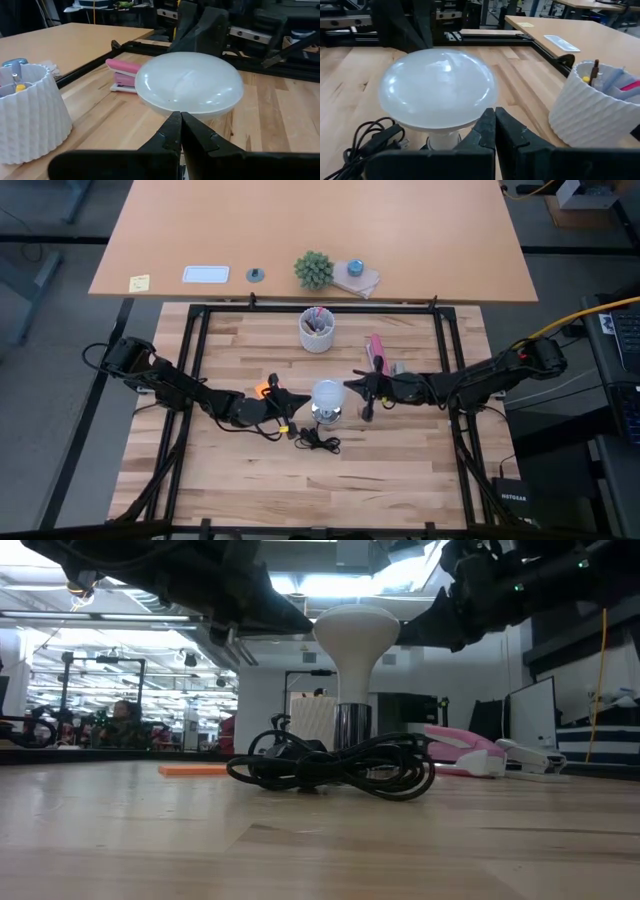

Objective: Screw lightbulb
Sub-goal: Remove the lightbulb from the lamp

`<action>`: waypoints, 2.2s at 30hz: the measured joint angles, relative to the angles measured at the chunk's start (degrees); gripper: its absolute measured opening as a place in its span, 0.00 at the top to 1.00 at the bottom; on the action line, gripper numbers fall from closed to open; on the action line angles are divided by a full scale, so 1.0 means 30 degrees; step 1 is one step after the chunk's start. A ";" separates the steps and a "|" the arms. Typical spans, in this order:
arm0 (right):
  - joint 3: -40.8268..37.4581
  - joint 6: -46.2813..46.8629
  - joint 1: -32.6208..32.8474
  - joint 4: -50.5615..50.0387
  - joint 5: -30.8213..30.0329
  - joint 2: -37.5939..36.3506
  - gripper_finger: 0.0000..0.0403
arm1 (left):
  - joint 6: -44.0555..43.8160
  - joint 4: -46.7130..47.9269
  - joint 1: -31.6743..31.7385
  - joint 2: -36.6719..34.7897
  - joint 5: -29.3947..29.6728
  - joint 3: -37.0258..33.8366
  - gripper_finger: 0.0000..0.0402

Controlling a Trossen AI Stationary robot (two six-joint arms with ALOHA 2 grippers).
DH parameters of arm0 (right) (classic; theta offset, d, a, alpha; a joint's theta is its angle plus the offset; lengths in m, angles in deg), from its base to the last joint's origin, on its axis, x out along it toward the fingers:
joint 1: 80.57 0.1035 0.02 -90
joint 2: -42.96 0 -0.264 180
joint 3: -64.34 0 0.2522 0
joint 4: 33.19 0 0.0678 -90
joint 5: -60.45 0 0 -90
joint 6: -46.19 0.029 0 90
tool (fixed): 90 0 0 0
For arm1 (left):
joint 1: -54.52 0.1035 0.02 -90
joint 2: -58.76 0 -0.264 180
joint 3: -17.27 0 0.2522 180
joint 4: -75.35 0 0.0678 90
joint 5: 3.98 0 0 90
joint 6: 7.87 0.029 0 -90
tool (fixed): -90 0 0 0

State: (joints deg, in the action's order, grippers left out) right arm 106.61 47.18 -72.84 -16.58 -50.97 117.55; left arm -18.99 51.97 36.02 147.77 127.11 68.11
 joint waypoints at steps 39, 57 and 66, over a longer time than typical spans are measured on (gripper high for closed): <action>0.0015 0.0000 -0.0198 -0.0198 0.1510 -0.0182 0.97 | -1.0605 0.6804 -0.2408 -0.0729 -0.3866 -0.0007 0.64; 0.0015 0.0751 -0.0198 -0.1318 0.1518 -0.0189 0.97 | -0.7986 -0.0125 -0.1042 0.4048 -0.0183 -0.0007 0.53; 0.0007 0.2682 -0.0198 -0.2635 0.3099 -0.0189 0.97 | -0.3484 -0.2826 -0.0853 0.4087 0.0667 0.0007 0.53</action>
State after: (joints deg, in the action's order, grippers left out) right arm 106.63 55.23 -73.44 -24.48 -41.67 116.98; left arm -29.44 43.49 33.46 160.04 129.11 68.13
